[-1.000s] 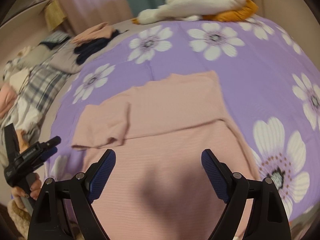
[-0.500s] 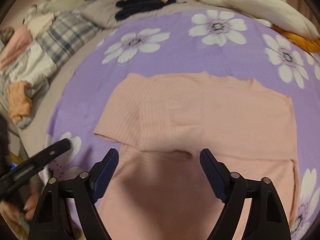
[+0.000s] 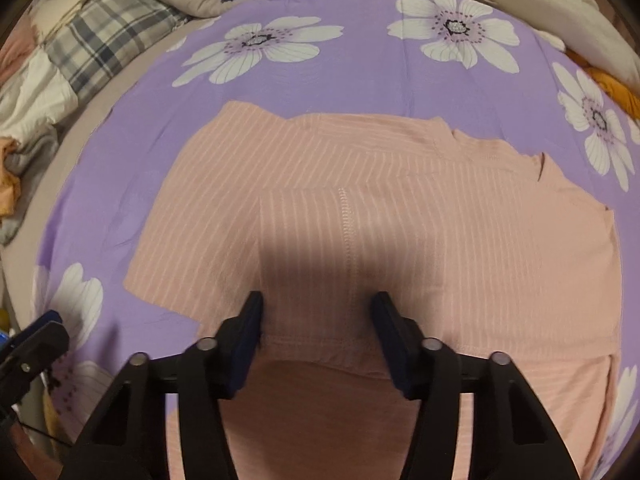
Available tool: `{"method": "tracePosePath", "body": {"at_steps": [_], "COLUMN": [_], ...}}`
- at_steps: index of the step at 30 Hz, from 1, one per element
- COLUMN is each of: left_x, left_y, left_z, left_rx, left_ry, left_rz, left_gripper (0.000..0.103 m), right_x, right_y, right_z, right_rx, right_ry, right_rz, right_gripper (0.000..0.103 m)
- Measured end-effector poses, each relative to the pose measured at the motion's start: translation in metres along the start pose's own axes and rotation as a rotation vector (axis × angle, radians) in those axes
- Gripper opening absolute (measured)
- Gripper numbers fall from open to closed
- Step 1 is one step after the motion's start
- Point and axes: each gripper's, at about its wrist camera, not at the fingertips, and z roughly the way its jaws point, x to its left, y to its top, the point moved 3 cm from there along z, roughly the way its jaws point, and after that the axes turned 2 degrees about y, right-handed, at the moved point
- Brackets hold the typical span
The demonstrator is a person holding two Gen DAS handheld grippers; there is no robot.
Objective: Fold small clothes
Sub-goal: 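Grasp the opposite sweater side with the right tool and fold it inward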
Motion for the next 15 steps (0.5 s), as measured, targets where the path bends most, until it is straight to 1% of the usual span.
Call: {"method": "tracePosePath", "body": {"at_steps": [1,2,3,4,7,11,15], "left_x": [0.000,0.000,-0.001,-0.001,-0.002,-0.002,-0.003], "left_y": [0.000,0.000,0.000,0.001,0.001,0.001,0.002], "left_z": [0.000,0.001,0.001,0.001,0.002,0.003,0.003], "left_rx": [0.000,0.000,0.000,0.001,0.001,0.005,0.005], "left_ry": [-0.002,-0.004,-0.006,-0.006,-0.008,-0.005,-0.001], "left_rz": [0.000,-0.001,-0.002,-0.002,-0.003,-0.005,-0.012], "left_gripper": [0.055,0.055,0.055,0.055,0.055,0.055,0.055], "right_x": [-0.002,-0.005,-0.006,-0.007,-0.005,-0.005,-0.010], "right_y": [-0.001,0.000,0.000,-0.001,0.005,0.016,0.034], "right_z": [-0.002,-0.005,-0.007,-0.010,-0.020,-0.046,-0.084], "right_rx": [-0.002,-0.007,-0.008,-0.011,-0.031,-0.091,-0.191], "right_ry": [0.003,0.014,0.026,0.039,0.065,0.114,0.163], "right_rz": [0.002,0.009,0.013,0.014,0.020,0.020,0.034], "right_gripper": [0.029,0.024,0.016,0.015,0.014,0.014,0.014]}}
